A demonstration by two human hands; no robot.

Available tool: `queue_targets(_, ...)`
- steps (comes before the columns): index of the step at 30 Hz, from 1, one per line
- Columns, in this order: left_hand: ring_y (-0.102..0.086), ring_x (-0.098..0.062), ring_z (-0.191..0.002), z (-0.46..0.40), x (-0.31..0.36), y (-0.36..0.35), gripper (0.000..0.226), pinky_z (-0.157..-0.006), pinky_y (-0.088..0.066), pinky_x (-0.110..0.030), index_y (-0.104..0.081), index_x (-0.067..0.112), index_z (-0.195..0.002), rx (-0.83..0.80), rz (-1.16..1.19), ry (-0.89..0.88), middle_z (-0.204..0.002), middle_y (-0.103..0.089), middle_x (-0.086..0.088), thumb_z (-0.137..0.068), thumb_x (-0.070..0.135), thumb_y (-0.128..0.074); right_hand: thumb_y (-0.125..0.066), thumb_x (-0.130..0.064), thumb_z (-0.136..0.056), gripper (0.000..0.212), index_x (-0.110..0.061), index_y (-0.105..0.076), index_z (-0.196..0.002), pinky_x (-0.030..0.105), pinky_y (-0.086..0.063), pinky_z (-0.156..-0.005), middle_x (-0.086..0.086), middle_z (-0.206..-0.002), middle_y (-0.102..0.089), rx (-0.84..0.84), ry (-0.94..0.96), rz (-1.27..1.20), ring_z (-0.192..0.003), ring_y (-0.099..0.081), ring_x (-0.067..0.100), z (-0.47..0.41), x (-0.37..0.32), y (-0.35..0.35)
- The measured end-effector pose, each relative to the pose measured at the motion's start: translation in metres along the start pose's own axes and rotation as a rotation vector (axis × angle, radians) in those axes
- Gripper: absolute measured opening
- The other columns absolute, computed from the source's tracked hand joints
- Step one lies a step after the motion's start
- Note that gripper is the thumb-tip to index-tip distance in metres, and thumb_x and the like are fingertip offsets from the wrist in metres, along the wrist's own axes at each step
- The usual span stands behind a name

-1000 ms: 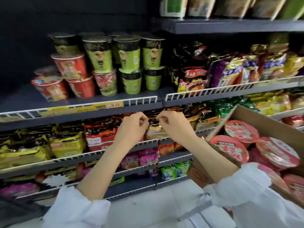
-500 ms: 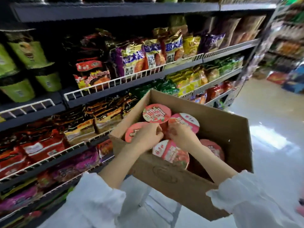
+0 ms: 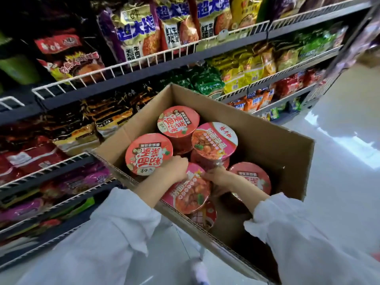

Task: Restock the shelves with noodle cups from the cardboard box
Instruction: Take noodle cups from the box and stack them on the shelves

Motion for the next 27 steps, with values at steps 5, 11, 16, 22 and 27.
queue_targets(5, -0.054, -0.028, -0.115, 0.002, 0.0, 0.011, 0.059, -0.095, -0.046, -0.039, -0.054, 0.008, -0.125, 0.057, 0.141, -0.045, -0.125, -0.057, -0.013, -0.077, 0.033, -0.075, -0.047, -0.025, -0.098, 0.031, 0.0, -0.063, -0.108, 0.035, -0.058, -0.078, 0.01, -0.077, -0.071, -0.061, 0.055, 0.015, -0.07, -0.069, 0.023, 0.011, -0.007, 0.013)
queue_targets(11, -0.061, -0.014, -0.094, 0.027, -0.01, 0.068, 0.036, -0.072, -0.045, -0.02, -0.07, 0.01, -0.107, 0.284, 0.505, -0.109, -0.104, -0.067, -0.001, -0.075, 0.026, -0.078, -0.047, -0.033, -0.098, 0.024, -0.015, -0.059, -0.087, 0.021, -0.052, -0.045, 0.017, -0.069, -0.067, -0.058, 0.077, -0.039, -0.048, -0.067, 0.016, 0.039, -0.021, 0.055)
queue_targets(16, -0.063, -0.013, -0.094, 0.041, -0.02, 0.114, 0.026, -0.07, -0.048, -0.015, -0.07, 0.009, -0.105, 0.489, 0.856, -0.109, -0.104, -0.069, -0.005, -0.08, 0.01, -0.073, -0.05, -0.034, -0.096, 0.024, -0.012, -0.059, -0.092, 0.022, -0.052, -0.047, 0.016, -0.072, -0.064, 0.093, 0.168, -0.11, -0.048, -0.064, 0.016, 0.059, -0.047, 0.087)
queue_targets(22, -0.066, -0.018, -0.091, 0.037, -0.024, 0.137, 0.023, -0.082, -0.055, -0.032, -0.062, 0.01, -0.104, 0.44, 1.549, -0.195, -0.106, -0.068, -0.007, -0.089, -0.006, -0.055, -0.055, -0.031, -0.094, 0.028, -0.006, -0.062, -0.083, 0.021, -0.047, -0.042, 0.016, -0.074, -0.057, 0.275, 0.257, -0.336, -0.049, -0.055, 0.02, 0.078, -0.059, 0.129)
queue_targets(27, -0.063, -0.021, -0.094, 0.008, -0.007, 0.146, 0.025, -0.079, -0.053, -0.031, -0.061, 0.003, -0.104, 0.491, 1.535, -0.167, -0.105, -0.066, -0.01, -0.09, -0.013, -0.047, -0.05, -0.028, -0.097, 0.029, -0.009, -0.06, -0.076, 0.021, -0.046, -0.043, 0.015, -0.068, -0.057, 0.418, 0.244, -0.339, -0.044, -0.053, 0.017, 0.07, -0.05, 0.157)
Point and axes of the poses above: each hand's wrist, its own z-axis away from the middle knuckle, its own y-axis out of the back of the hand, x = y × z, the point moved 8 cm from there along -z, towards the middle knuckle
